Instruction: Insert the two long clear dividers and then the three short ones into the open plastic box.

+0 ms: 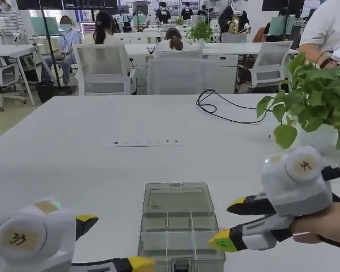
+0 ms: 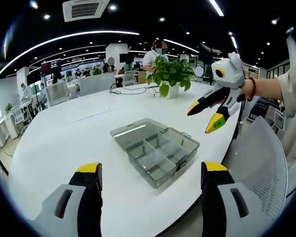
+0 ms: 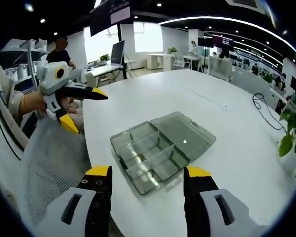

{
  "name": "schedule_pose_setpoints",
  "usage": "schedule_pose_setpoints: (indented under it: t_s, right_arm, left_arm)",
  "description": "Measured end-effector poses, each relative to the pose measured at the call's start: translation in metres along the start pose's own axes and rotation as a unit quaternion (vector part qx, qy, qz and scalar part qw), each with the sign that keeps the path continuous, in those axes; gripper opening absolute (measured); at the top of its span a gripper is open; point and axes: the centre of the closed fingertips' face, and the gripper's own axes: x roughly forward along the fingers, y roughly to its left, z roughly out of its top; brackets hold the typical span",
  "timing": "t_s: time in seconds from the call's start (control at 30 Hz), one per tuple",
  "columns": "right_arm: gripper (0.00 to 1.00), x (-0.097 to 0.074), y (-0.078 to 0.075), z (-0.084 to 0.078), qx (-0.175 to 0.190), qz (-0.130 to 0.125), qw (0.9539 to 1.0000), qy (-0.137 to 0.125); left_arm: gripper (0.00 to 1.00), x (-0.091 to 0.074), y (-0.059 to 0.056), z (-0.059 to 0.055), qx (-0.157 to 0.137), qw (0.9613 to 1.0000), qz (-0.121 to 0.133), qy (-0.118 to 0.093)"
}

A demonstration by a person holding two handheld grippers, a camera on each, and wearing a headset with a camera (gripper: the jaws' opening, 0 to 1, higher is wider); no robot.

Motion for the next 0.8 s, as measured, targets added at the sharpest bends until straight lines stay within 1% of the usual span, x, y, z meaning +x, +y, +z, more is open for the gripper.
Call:
schedule_pose_setpoints:
  t_s: [0.07, 0.1, 0.17, 0.27, 0.33, 0.43, 0.57, 0.67, 0.8]
  right_arm:
    - [0.65, -0.003, 0.0, 0.001, 0.009, -0.008, 0.9998, -0.015]
    - [0.66, -0.006, 0.001, -0.001, 0.01, -0.007, 0.9998, -0.018]
    - [0.7, -0.011, 0.002, 0.0, 0.007, -0.019, 0.9992, -0.033]
    - [0.75, -0.016, 0.002, -0.005, 0.013, -0.028, 0.9989, -0.036]
    - [0.78, -0.02, 0.003, -0.006, 0.023, -0.032, 0.9981, -0.047]
    - [0.84, -0.024, 0.004, -0.007, 0.041, -0.037, 0.9963, -0.065]
    - [0.89, -0.025, 0.004, -0.012, 0.046, -0.044, 0.9956, -0.07]
    - [0.93, -0.026, 0.004, -0.012, 0.046, -0.051, 0.9944, -0.081]
    - [0.95, -0.024, 0.007, -0.019, 0.046, -0.054, 0.9945, -0.077]
  left_arm:
    - [0.84, -0.001, 0.0, 0.001, -0.001, 1.0, 0.002, -0.001]
    - [0.84, -0.001, 0.0, 0.002, -0.002, 1.0, 0.003, -0.003]
    - [0.85, -0.002, 0.001, 0.003, -0.001, 1.0, 0.005, -0.004]
    - [0.87, -0.003, 0.003, 0.005, -0.005, 0.9999, 0.01, -0.007]
    - [0.88, -0.003, 0.005, 0.004, -0.012, 0.9998, 0.013, -0.011]
    - [0.9, -0.003, 0.007, 0.0, -0.013, 0.9998, 0.017, -0.002]
    - [0.91, -0.003, 0.007, -0.002, -0.014, 0.9998, 0.015, 0.002]
    - [0.93, -0.003, 0.006, -0.005, -0.007, 0.9998, 0.014, 0.009]
    - [0.93, -0.003, 0.003, -0.007, -0.004, 0.9998, 0.011, 0.015]
